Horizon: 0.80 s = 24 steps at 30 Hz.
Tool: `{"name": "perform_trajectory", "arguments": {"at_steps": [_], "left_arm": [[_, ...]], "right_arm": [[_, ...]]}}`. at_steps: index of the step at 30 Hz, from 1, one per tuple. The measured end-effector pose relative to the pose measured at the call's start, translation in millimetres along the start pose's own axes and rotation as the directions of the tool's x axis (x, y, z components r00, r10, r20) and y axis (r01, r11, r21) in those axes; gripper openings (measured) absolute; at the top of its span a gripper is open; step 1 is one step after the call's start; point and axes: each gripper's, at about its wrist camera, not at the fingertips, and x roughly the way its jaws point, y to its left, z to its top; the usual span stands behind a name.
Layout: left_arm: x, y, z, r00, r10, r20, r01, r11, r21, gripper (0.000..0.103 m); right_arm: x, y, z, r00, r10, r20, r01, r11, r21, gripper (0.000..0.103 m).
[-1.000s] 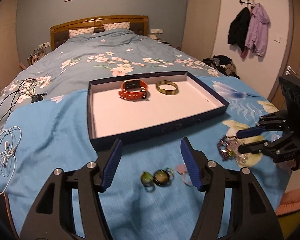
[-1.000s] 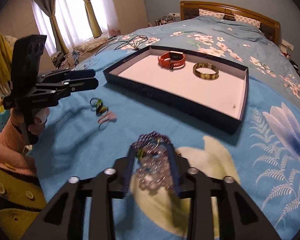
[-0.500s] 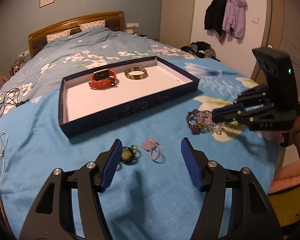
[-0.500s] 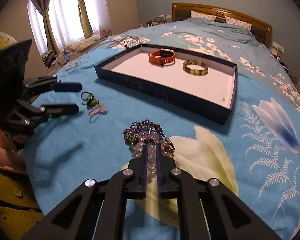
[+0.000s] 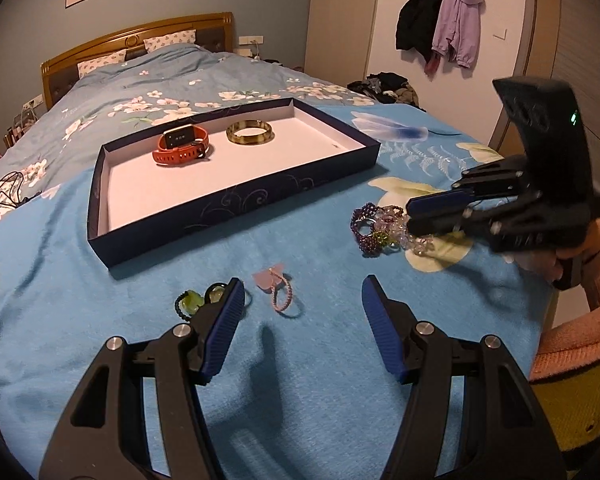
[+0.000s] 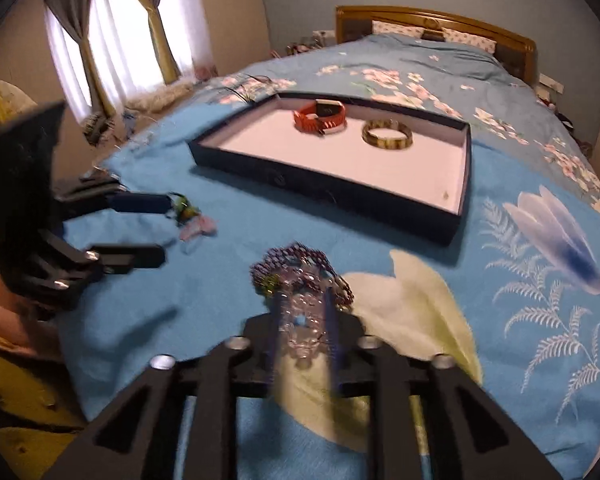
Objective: Organize jewelry
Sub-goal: 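Grasp the pink hair tie with the left tool while the right tool grasps the clear bead bracelet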
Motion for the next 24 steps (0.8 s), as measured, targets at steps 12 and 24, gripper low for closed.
{"name": "perform_trajectory", "arguments": {"at_steps": [12,24], "left_arm": [[12.9,9.5,-0.9,0.998,-0.023,-0.055,0.02,0.999,-0.045,0.058],[31.1,15.4,7.6,0.993,-0.03,-0.114,0.021,0.997,-0.08,0.036]], "right_arm": [[-1.3,4.4,-2.4,0.999,-0.04,0.021,0.04,0.999,-0.031,0.008],[-44.9,-3.0,16.3,0.985,0.039,0.169,-0.046,0.998,0.033,0.008]]}}
